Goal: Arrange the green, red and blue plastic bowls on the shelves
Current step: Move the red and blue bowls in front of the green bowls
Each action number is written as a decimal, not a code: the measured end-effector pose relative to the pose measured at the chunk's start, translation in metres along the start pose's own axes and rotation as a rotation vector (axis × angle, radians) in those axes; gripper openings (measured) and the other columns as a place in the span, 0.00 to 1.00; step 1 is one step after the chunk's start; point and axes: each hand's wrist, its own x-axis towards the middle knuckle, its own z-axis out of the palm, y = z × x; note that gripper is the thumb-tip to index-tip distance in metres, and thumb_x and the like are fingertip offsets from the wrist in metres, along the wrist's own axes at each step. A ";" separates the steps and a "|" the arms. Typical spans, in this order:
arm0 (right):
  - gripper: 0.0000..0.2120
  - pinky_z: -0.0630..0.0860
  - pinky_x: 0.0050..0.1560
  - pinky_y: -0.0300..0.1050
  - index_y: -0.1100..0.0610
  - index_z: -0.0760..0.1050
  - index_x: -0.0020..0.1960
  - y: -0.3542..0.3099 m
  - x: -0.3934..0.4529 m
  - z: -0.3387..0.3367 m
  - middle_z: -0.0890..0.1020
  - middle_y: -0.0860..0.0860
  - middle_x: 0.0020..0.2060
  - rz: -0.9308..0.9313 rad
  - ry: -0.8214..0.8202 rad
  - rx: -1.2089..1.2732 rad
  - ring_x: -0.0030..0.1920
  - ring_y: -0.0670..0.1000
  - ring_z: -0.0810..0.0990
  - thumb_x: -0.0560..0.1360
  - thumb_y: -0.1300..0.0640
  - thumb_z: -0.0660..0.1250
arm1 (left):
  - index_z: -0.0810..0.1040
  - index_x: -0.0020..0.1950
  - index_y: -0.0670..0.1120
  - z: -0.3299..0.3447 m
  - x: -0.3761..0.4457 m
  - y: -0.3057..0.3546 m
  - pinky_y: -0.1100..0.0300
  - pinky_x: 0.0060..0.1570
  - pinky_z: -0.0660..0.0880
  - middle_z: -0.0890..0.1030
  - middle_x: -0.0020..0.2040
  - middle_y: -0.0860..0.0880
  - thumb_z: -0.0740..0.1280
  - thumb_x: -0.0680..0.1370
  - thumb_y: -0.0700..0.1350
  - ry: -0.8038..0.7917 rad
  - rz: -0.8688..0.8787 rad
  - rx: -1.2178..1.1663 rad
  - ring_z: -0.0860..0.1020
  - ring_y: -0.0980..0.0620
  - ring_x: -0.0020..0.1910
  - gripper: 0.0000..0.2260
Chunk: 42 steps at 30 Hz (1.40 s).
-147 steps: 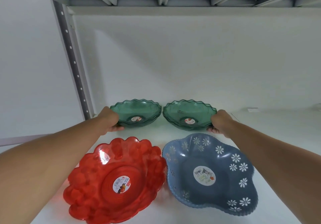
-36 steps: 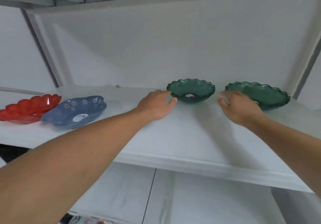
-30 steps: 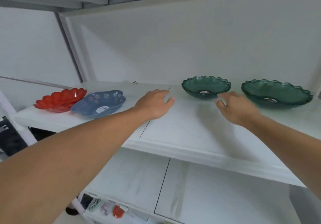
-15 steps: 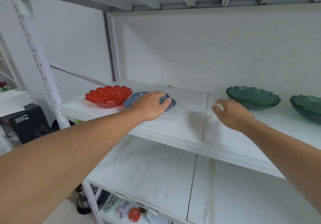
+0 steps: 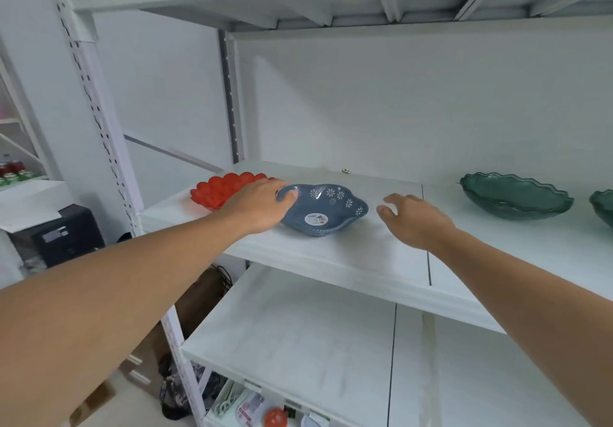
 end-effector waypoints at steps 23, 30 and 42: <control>0.25 0.70 0.49 0.54 0.56 0.68 0.73 -0.099 0.053 0.048 0.75 0.59 0.67 0.331 0.051 -0.027 0.54 0.60 0.74 0.82 0.43 0.52 | 0.77 0.74 0.53 -0.033 0.075 -0.216 0.44 0.67 0.74 0.77 0.74 0.49 0.51 0.79 0.64 0.141 -0.092 -0.050 0.76 0.43 0.71 0.30; 0.23 0.74 0.50 0.54 0.58 0.68 0.69 -0.111 0.051 0.054 0.74 0.59 0.63 0.500 0.052 -0.030 0.57 0.63 0.76 0.80 0.46 0.55 | 0.66 0.83 0.49 -0.016 0.107 -0.234 0.47 0.67 0.71 0.70 0.79 0.42 0.55 0.83 0.61 -0.022 -0.160 -0.108 0.71 0.39 0.75 0.30; 0.10 0.71 0.21 0.39 0.67 0.76 0.53 -0.097 0.063 0.076 0.80 0.61 0.32 0.805 0.058 0.617 0.22 0.53 0.74 0.79 0.63 0.58 | 0.80 0.54 0.35 -0.001 0.128 -0.238 0.47 0.37 0.85 0.84 0.47 0.33 0.59 0.75 0.33 -0.152 -0.473 -0.735 0.86 0.33 0.37 0.13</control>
